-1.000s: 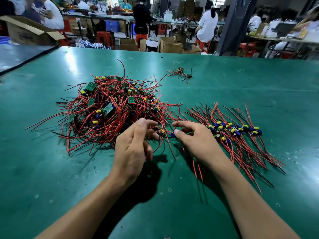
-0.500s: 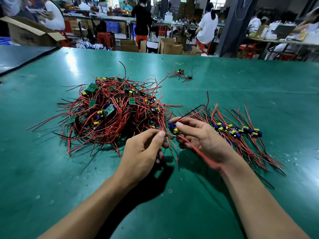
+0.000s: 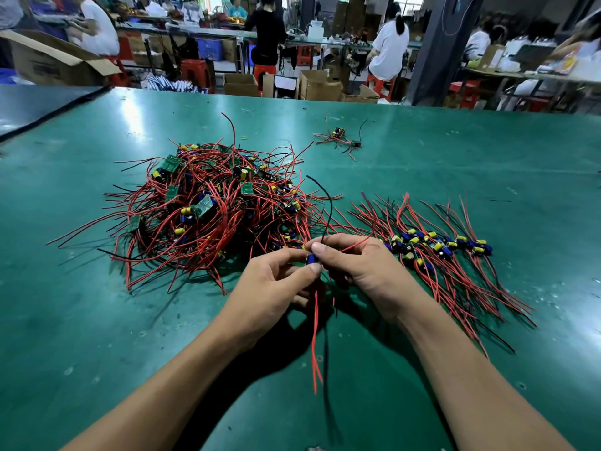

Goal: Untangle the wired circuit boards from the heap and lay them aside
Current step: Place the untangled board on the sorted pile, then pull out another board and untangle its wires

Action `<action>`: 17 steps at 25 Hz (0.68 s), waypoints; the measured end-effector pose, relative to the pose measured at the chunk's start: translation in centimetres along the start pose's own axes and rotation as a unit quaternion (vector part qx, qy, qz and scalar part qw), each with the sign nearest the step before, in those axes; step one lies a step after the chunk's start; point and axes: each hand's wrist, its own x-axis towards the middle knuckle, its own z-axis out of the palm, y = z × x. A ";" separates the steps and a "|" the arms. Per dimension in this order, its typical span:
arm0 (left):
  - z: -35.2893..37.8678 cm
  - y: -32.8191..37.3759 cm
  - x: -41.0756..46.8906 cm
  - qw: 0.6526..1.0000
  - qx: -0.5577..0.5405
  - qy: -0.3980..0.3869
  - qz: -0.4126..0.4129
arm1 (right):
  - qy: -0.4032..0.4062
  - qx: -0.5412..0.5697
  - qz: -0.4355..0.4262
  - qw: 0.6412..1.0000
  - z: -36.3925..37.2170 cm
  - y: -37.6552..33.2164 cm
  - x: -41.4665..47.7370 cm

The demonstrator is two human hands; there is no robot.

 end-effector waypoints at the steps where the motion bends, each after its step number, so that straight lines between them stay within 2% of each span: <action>1: 0.1 0.0 0.1 1.000 0.018 -0.002 -0.001 | 0.006 -0.002 0.005 1.000 0.0 0.1 0.0; 4: 0.3 0.0 0.0 0.996 0.088 0.009 0.012 | 0.046 -0.032 -0.009 0.998 0.1 0.1 0.2; 7: 0.4 0.2 -0.2 0.990 0.136 0.007 0.028 | 0.066 0.030 0.006 0.997 0.0 -0.1 0.4; 17: 0.2 0.7 -0.1 0.998 0.057 0.005 0.007 | 0.036 0.145 0.066 0.987 0.6 -0.3 0.7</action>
